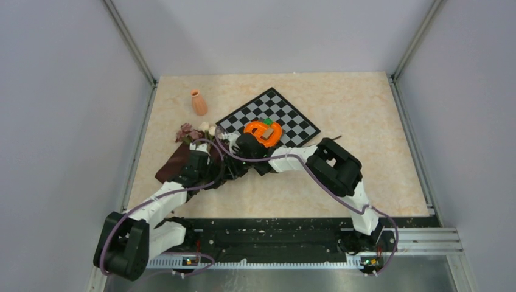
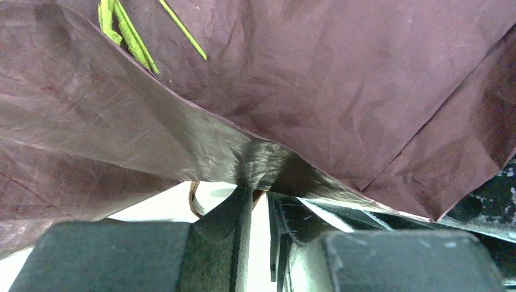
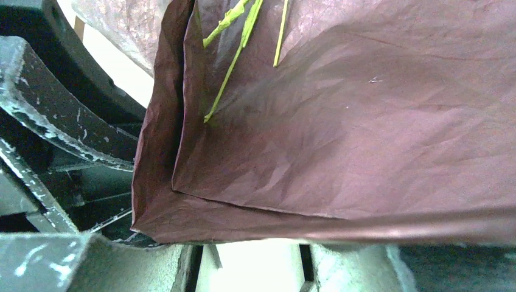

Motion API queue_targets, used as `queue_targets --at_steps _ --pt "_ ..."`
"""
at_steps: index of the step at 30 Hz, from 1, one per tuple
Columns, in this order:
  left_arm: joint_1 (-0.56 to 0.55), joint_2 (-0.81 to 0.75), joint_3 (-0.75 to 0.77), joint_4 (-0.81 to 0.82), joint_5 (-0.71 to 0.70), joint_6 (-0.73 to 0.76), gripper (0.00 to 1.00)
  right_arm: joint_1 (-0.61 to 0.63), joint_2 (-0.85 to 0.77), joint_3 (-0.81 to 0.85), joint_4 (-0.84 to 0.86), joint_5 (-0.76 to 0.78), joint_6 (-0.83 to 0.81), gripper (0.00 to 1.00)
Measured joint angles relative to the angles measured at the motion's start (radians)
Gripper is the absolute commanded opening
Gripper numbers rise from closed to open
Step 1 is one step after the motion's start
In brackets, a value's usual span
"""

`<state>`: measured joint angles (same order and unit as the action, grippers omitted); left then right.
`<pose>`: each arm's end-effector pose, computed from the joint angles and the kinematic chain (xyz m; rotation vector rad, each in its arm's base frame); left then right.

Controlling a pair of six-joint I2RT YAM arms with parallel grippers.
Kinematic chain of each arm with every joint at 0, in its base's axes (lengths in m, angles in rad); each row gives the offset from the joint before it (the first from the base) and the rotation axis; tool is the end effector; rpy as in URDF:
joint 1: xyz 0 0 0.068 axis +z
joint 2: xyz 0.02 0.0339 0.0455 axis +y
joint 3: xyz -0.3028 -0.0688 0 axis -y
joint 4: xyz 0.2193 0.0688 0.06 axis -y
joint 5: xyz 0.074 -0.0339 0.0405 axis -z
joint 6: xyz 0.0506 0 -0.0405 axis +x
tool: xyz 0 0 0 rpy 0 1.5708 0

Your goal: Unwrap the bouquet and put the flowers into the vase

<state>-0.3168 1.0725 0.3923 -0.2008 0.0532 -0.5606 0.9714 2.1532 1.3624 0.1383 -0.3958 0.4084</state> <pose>0.1538 -0.0533 0.1921 -0.2806 2.4874 -0.4423 0.2543 0.4068 0.1794 -0.9054 2.2647 1.1391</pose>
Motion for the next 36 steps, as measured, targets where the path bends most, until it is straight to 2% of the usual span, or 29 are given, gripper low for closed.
queue_targets --at_steps 10,17,28,36 --pt "-0.002 0.006 -0.003 0.011 0.041 0.01 0.0 0.057 0.008 0.045 -0.05 0.179 -0.058 0.22" --pt "-0.003 0.005 -0.003 0.025 0.062 0.01 0.0 0.078 0.016 0.06 -0.06 0.255 -0.074 0.0" --pt "-0.003 -0.057 -0.016 0.014 0.053 0.009 0.0 0.08 0.011 0.061 -0.069 0.341 -0.065 0.0" --pt "-0.003 -0.159 -0.016 -0.069 0.008 0.0 0.0 0.079 -0.008 0.059 -0.116 0.415 -0.073 0.0"
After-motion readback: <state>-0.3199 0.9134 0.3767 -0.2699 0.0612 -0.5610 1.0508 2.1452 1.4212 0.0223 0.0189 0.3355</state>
